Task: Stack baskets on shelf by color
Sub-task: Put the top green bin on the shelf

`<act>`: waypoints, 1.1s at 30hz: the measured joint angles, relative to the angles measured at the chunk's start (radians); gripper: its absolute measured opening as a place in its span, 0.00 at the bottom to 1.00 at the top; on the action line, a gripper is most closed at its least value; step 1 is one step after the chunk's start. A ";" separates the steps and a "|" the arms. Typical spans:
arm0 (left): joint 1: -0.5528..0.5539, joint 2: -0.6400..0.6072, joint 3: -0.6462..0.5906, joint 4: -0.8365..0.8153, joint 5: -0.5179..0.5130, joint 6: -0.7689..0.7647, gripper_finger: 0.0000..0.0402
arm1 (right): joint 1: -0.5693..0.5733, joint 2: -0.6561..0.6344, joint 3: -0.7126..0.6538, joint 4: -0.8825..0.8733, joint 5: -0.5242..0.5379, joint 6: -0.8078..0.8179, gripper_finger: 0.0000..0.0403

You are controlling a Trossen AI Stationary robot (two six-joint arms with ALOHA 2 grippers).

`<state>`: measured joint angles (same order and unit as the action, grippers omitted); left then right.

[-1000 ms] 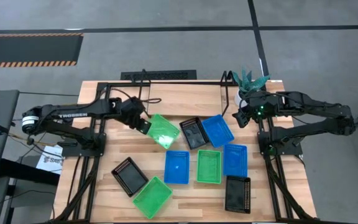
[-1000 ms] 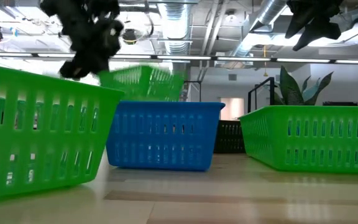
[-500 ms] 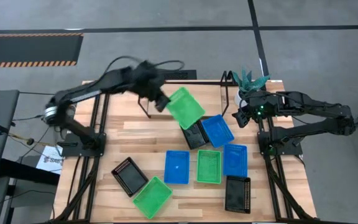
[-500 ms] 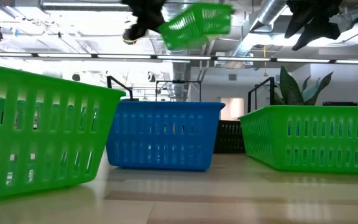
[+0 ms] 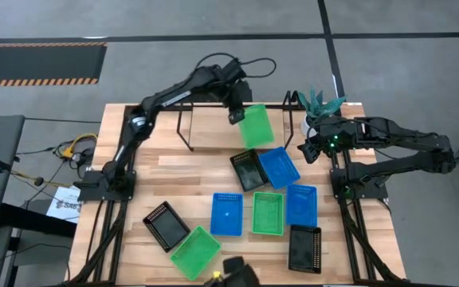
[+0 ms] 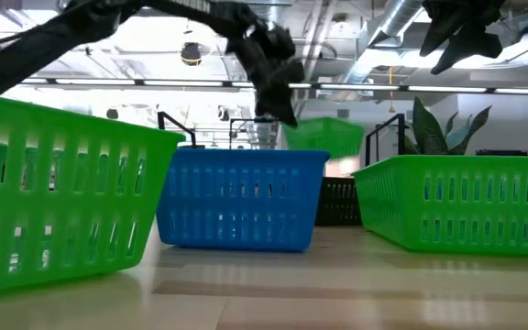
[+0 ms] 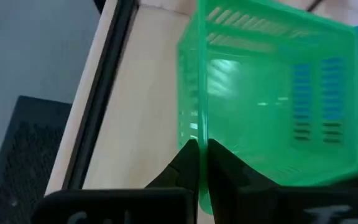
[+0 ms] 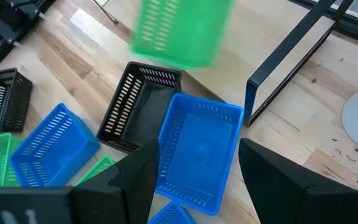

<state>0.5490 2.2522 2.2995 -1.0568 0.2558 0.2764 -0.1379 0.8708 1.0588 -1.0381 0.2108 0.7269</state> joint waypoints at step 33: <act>-0.022 -0.135 -0.004 -0.131 -0.216 -0.101 0.32 | -0.002 0.000 0.000 0.027 0.005 -0.022 0.61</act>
<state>0.5270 2.1167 2.2959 -1.1875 0.0401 0.1755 -0.1395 0.8711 1.0592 -1.0113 0.2157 0.7052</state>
